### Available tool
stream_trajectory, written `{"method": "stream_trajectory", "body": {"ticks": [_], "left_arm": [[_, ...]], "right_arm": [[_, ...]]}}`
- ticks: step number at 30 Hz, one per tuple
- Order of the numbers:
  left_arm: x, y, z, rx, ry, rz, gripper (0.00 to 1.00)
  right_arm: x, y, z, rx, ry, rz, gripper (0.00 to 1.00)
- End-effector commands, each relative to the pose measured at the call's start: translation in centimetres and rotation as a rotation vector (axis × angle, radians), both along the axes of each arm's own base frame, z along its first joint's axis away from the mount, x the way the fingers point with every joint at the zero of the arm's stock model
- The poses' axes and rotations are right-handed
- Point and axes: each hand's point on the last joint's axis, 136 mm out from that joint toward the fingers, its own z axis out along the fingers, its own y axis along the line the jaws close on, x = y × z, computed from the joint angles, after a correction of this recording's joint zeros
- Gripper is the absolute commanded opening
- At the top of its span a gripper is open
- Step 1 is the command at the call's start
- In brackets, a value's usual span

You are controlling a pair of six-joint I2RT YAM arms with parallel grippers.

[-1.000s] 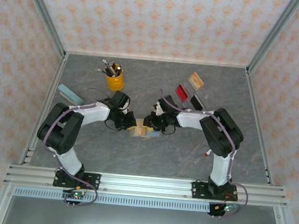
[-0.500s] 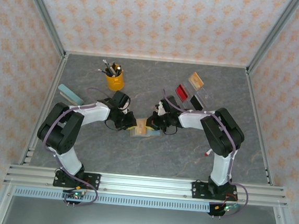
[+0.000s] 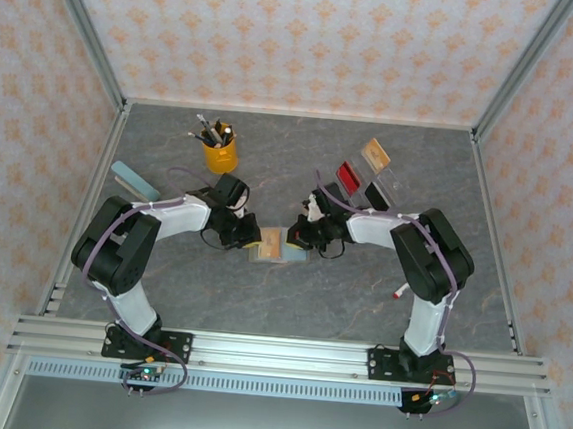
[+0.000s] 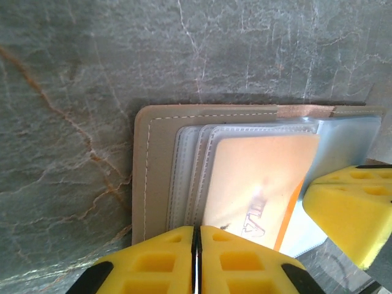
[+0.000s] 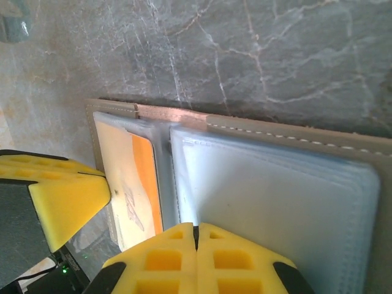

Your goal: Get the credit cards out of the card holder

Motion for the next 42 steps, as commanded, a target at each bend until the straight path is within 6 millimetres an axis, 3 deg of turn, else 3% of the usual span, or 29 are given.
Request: {"method": "stream_trajectory", "body": {"ticks": [1, 6, 14, 25, 31, 42], "left_arm": [[-1.2, 1.2, -1.4, 0.054, 0.057, -0.002, 0.11], [-1.3, 0.8, -1.9, 0.031, 0.071, -0.008, 0.10], [-1.7, 1.4, -2.7, 0.064, 0.088, -0.003, 0.08], [-2.0, 2.0, -3.3, 0.096, 0.101, 0.012, 0.04], [-2.2, 2.0, -3.6, 0.096, 0.108, 0.015, 0.03], [-2.6, 2.0, -4.3, 0.085, 0.123, 0.021, 0.02]], "right_arm": [[0.1, 0.6, 1.9, 0.059, -0.036, 0.028, 0.00], [0.3, 2.0, 3.3, 0.148, -0.031, 0.036, 0.13], [0.8, 2.0, 1.8, 0.105, 0.001, 0.022, 0.22], [0.5, 1.9, 0.5, 0.071, 0.025, 0.032, 0.22], [0.3, 2.5, 0.3, 0.095, 0.036, 0.059, 0.13], [0.0, 3.1, -0.4, 0.099, 0.052, 0.086, 0.15]]}}
